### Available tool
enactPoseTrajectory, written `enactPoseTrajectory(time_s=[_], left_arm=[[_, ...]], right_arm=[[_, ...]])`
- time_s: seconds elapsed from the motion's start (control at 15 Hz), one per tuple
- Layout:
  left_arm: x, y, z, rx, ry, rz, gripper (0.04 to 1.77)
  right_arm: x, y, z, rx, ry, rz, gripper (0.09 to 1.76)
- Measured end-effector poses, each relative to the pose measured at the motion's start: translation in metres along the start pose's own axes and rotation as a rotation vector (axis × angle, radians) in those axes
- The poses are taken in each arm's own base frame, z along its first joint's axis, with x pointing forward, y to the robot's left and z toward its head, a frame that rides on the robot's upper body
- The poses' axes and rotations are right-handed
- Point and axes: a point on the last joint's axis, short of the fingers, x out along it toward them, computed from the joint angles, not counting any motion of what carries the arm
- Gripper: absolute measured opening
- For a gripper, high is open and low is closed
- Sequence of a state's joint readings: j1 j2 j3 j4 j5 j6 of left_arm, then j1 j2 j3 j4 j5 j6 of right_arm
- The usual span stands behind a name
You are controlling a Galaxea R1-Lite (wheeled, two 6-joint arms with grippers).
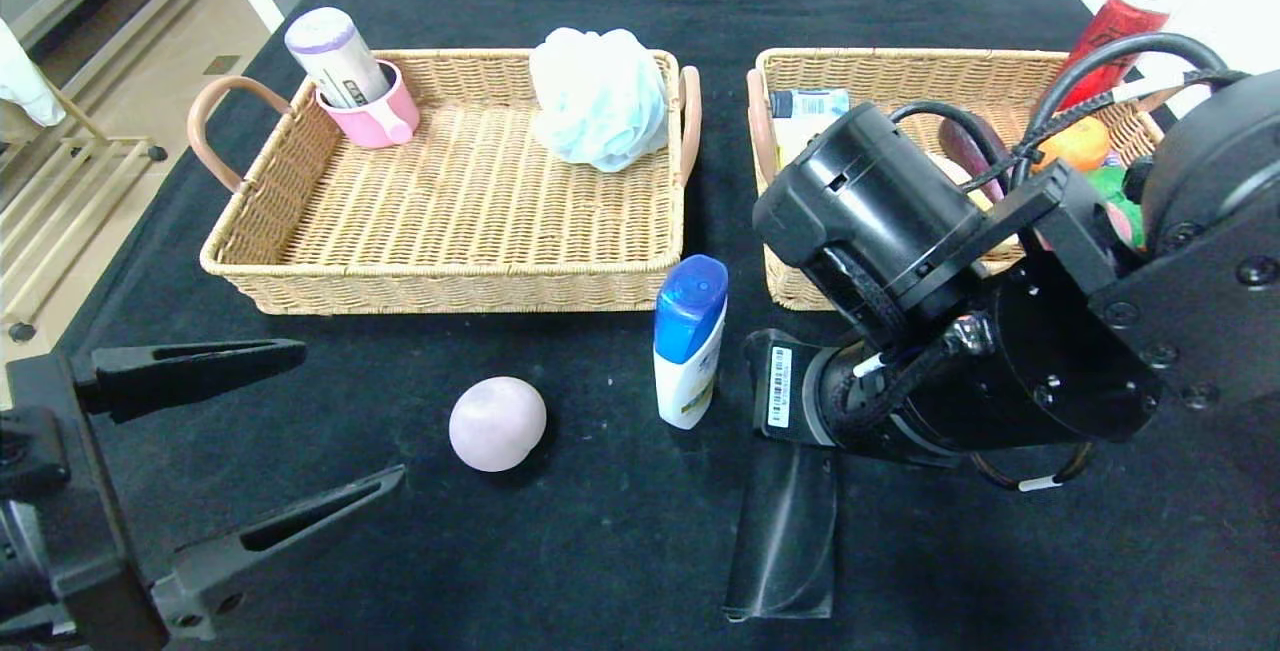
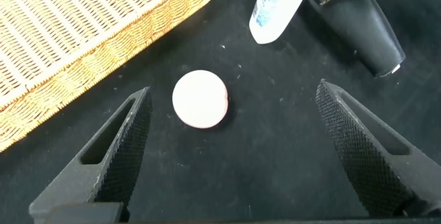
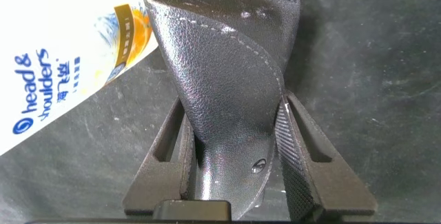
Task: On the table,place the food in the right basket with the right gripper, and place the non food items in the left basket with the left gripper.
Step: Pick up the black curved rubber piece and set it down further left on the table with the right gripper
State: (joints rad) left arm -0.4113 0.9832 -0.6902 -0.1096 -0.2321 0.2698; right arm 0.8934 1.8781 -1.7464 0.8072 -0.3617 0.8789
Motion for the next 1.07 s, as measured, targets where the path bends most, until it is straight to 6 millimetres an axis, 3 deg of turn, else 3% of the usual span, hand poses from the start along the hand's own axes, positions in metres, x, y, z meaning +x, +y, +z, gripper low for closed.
enactPoseTrajectory(time_s=[0.33,0.73,1.07], left_arm=[[0.000,0.000,0.000,0.001,0.000,0.000,1.72],[0.000,0.000,0.000,0.001,0.000,0.000,1.72],[0.000,0.000,-0.001,0.001,0.002,-0.001,1.72]], right_arm=[[0.001,0.001,0.001,-0.004,-0.001,-0.001,0.76],[0.000,0.001,0.001,-0.007,-0.003,0.001,1.25],[-0.009,-0.006,-0.002,-0.041,0.001,-0.038,1.46]])
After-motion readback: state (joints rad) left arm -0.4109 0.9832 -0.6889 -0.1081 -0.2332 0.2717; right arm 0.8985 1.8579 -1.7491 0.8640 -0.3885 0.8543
